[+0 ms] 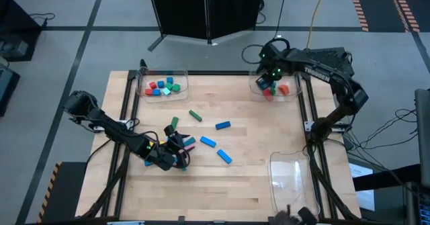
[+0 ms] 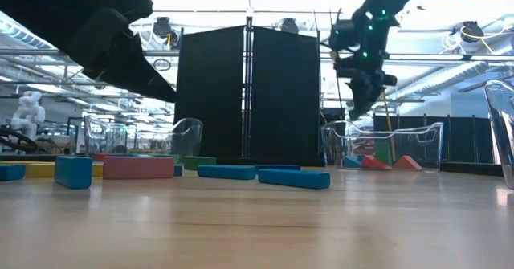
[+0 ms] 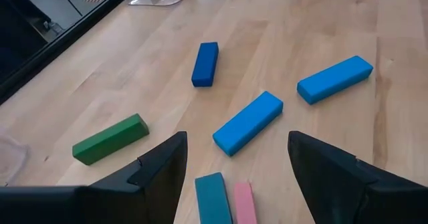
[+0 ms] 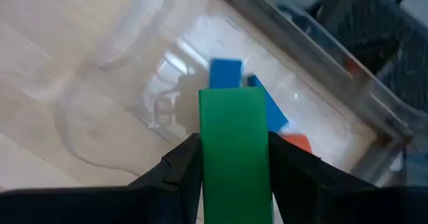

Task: Sort blocks by size
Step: Put the green triangular block into the top right transparent bin, then put the pink rectangular block into the bottom transparent bin

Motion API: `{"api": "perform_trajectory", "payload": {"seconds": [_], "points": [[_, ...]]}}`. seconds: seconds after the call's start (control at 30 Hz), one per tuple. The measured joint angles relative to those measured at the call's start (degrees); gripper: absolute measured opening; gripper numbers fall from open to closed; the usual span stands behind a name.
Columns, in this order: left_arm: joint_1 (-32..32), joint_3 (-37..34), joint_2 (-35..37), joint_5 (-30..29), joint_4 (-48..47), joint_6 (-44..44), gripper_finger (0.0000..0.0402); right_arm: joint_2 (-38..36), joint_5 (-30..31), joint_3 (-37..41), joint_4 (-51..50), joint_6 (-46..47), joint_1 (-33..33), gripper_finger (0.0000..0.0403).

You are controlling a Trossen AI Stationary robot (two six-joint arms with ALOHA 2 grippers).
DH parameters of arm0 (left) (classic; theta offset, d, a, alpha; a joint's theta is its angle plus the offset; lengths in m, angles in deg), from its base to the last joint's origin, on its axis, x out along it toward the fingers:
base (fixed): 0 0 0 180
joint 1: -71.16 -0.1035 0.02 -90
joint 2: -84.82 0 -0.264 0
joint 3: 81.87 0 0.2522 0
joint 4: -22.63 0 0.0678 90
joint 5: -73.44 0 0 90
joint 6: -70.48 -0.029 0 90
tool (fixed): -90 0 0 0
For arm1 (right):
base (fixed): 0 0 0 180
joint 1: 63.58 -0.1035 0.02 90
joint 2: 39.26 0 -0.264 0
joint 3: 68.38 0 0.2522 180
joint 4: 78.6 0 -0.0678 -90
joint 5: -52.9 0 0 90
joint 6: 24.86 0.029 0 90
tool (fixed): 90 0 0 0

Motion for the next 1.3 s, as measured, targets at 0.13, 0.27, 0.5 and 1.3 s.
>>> {"api": "perform_trajectory", "payload": {"seconds": [0.13,0.27,0.5,1.3], "points": [[0.0,0.0,0.0,-0.3,-0.1,0.0,0.026,2.1,-2.8,0.0,-2.7,-2.0,5.7,0.0139],[0.0,0.0,0.0,-0.3,-0.4,0.1,0.026,4.4,-4.1,0.0,-5.7,-2.8,9.9,0.0139],[-1.0,0.0,0.0,-0.3,-0.6,0.2,0.026,7.7,-5.8,0.0,-6.2,-4.4,13.1,0.0139],[-1.0,0.0,0.0,0.1,-2.6,0.2,0.026,9.4,-4.5,0.0,-5.1,-2.9,14.6,0.0216]]}}
